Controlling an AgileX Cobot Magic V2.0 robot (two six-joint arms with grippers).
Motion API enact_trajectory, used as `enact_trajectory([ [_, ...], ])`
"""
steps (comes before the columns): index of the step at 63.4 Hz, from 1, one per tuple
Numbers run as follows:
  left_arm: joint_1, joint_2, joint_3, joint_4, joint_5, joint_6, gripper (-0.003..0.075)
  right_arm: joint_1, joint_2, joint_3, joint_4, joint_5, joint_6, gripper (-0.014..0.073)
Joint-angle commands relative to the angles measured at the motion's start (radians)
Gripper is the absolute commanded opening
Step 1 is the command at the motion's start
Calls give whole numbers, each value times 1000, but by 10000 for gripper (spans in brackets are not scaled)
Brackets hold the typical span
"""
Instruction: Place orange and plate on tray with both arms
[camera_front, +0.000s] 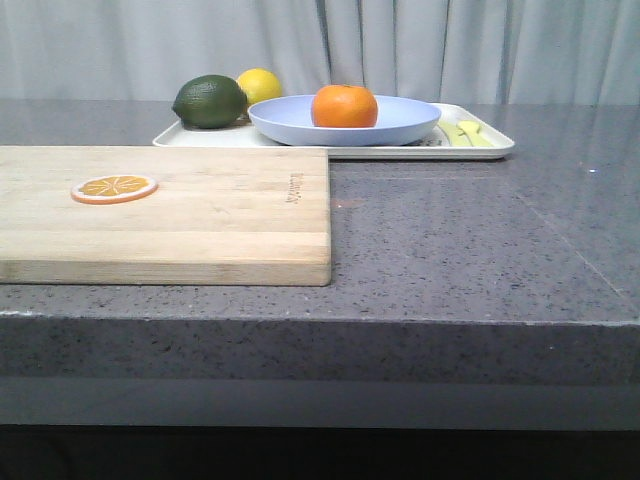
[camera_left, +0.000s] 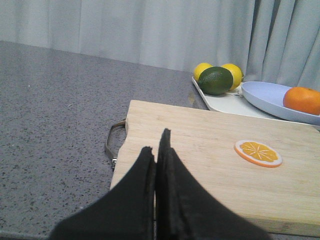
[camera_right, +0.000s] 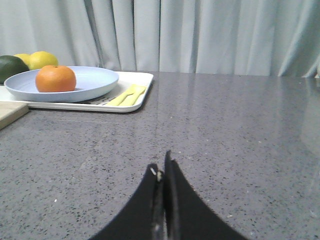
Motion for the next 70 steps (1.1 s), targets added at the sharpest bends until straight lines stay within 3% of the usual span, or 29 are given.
enact_trajectory([
  [1,0,-20,28,-9,-88,-8,-20,-14,-19,-23,-25,-82,24,-66],
  [70,0,-20,28,-9,-88,-8,-20,-50,-18,-23,-25,-79,24,-66],
])
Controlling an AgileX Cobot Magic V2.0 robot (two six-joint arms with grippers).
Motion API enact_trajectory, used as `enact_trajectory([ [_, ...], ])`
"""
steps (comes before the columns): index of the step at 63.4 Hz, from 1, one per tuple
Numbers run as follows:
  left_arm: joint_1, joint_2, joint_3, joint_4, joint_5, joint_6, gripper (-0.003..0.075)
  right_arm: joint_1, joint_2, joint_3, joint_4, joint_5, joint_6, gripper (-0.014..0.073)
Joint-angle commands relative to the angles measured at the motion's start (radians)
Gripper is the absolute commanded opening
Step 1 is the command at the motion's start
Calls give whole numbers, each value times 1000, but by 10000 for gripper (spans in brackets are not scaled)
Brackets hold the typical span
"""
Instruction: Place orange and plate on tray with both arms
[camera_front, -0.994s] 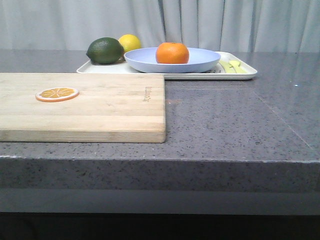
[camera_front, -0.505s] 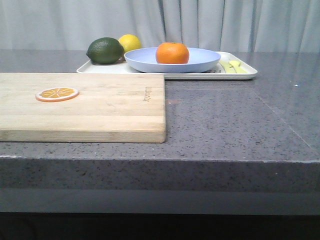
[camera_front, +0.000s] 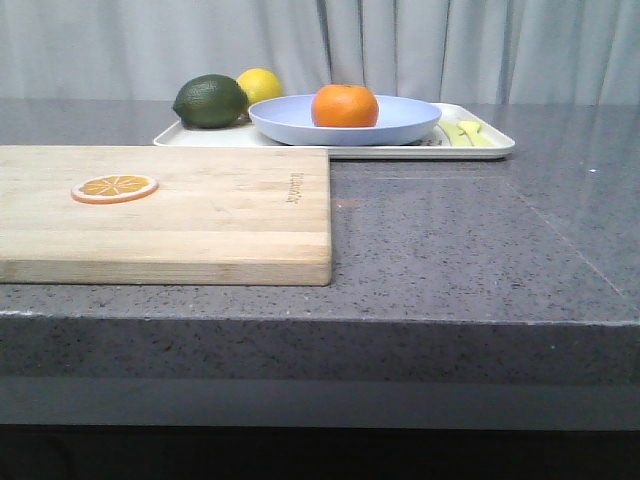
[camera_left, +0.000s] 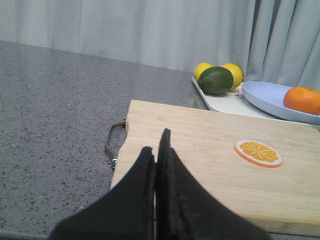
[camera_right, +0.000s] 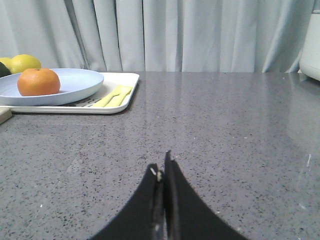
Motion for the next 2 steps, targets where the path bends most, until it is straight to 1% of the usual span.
enact_trajectory([
  [1,0,-20,28,-9,-88,-8,-20,-5,-18,-23,-17,-79,-1,-66],
  [2,0,-20,28,-9,-88,-8,-20,-5,-18,-23,-17,-79,-1,-66],
])
